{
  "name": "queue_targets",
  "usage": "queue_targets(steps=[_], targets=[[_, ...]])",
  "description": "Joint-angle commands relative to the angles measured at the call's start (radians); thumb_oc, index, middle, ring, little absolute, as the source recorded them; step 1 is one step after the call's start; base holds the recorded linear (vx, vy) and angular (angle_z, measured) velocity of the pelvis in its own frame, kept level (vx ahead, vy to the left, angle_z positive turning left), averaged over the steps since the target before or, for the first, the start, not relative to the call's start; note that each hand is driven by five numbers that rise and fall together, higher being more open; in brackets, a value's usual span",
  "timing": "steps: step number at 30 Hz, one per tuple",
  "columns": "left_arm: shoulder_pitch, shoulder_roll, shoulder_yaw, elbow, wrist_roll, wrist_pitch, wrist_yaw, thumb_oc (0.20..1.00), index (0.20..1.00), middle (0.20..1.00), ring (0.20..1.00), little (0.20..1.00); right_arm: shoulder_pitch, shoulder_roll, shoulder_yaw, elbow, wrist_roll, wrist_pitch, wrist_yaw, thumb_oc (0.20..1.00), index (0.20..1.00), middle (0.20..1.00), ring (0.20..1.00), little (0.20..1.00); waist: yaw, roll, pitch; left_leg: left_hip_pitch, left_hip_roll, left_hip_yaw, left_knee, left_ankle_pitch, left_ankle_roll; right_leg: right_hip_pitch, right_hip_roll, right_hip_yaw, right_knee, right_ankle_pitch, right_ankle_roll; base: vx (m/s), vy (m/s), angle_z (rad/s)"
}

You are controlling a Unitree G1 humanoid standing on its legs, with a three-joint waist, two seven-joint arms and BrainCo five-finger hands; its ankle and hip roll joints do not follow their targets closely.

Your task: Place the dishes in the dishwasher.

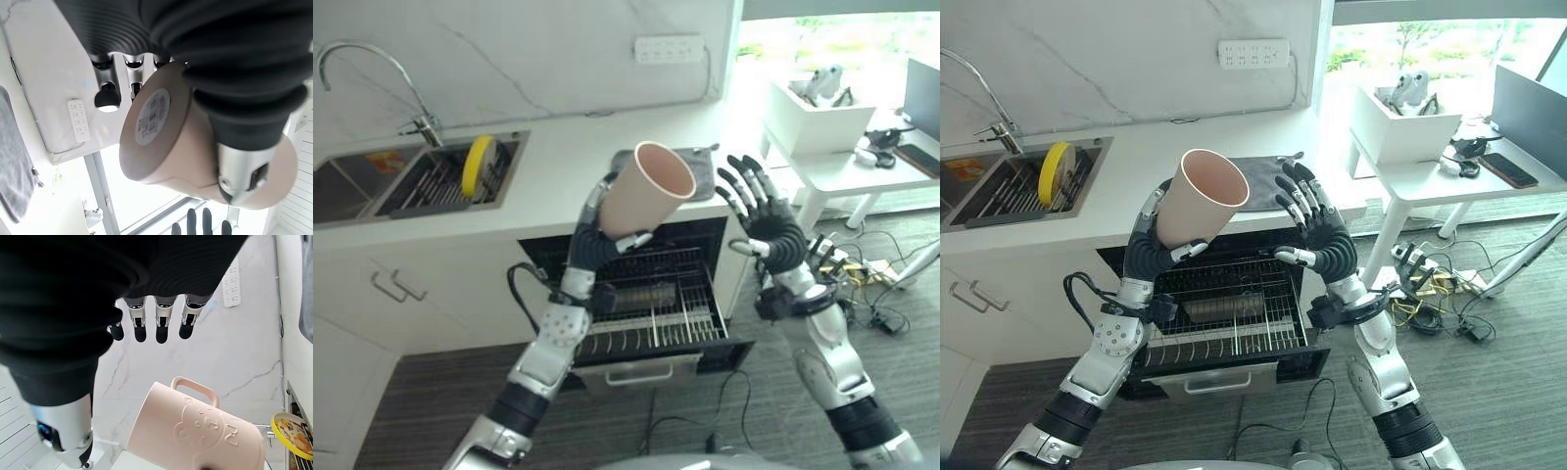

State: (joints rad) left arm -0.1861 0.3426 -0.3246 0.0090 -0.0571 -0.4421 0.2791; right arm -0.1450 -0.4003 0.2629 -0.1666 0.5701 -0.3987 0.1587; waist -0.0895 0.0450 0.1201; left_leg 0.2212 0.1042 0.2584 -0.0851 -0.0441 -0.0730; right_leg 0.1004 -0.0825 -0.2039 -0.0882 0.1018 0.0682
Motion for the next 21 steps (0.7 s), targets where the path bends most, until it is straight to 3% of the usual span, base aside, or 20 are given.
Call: queue_targets(steps=[1,5,10,14,21], targets=[[-0.095,0.062,-0.021,-0.026,0.045,-0.066,0.011,0.2,0.2,0.2,0.2,0.2,-0.055,0.023,-0.026,-0.03,0.089,0.023,0.045,1.0,1.0,1.0,1.0,1.0,0.001,-0.049,-0.021,-0.035,-0.008,-0.002,0.068,-0.024,0.0,0.044,-0.094,-0.023,0.051,-0.103,0.115,0.0,-0.001,0.09],[-0.096,0.066,-0.032,-0.021,0.06,-0.078,0.016,0.2,0.2,0.2,0.2,0.2,-0.058,0.063,-0.005,-0.025,0.262,0.139,0.087,1.0,1.0,1.0,1.0,1.0,0.008,-0.052,-0.022,-0.034,-0.007,-0.006,0.064,-0.02,-0.003,0.049,-0.094,-0.028,0.048,-0.103,0.116,0.0,-0.005,0.03],[-0.1,0.07,-0.045,-0.029,0.096,-0.09,0.03,0.2,0.2,0.2,0.2,0.2,-0.063,0.077,0.03,-0.026,0.237,0.137,0.08,1.0,1.0,1.0,1.0,1.0,0.011,-0.051,-0.022,-0.03,-0.004,-0.007,0.057,-0.014,-0.004,0.052,-0.095,-0.032,0.044,-0.102,0.115,0.0,0.0,0.0],[-0.12,0.081,-0.06,-0.049,0.181,-0.104,0.073,0.2,0.2,0.2,0.2,0.2,-0.081,0.084,0.04,-0.032,0.296,0.178,0.098,1.0,1.0,1.0,1.0,1.0,0.014,-0.05,-0.021,-0.03,-0.006,-0.014,0.055,-0.014,-0.004,0.056,-0.097,-0.034,0.043,-0.103,0.117,0.0,-0.005,0.04],[-0.134,0.085,-0.08,-0.052,0.169,-0.092,0.074,0.2,0.2,0.2,0.2,0.2,-0.114,0.08,0.074,-0.027,0.26,0.207,0.095,1.0,1.0,1.0,1.0,1.0,0.02,-0.051,-0.023,-0.028,-0.009,-0.022,0.053,-0.014,-0.002,0.058,-0.1,-0.032,0.046,-0.103,0.119,0.0,-0.008,0.06]])
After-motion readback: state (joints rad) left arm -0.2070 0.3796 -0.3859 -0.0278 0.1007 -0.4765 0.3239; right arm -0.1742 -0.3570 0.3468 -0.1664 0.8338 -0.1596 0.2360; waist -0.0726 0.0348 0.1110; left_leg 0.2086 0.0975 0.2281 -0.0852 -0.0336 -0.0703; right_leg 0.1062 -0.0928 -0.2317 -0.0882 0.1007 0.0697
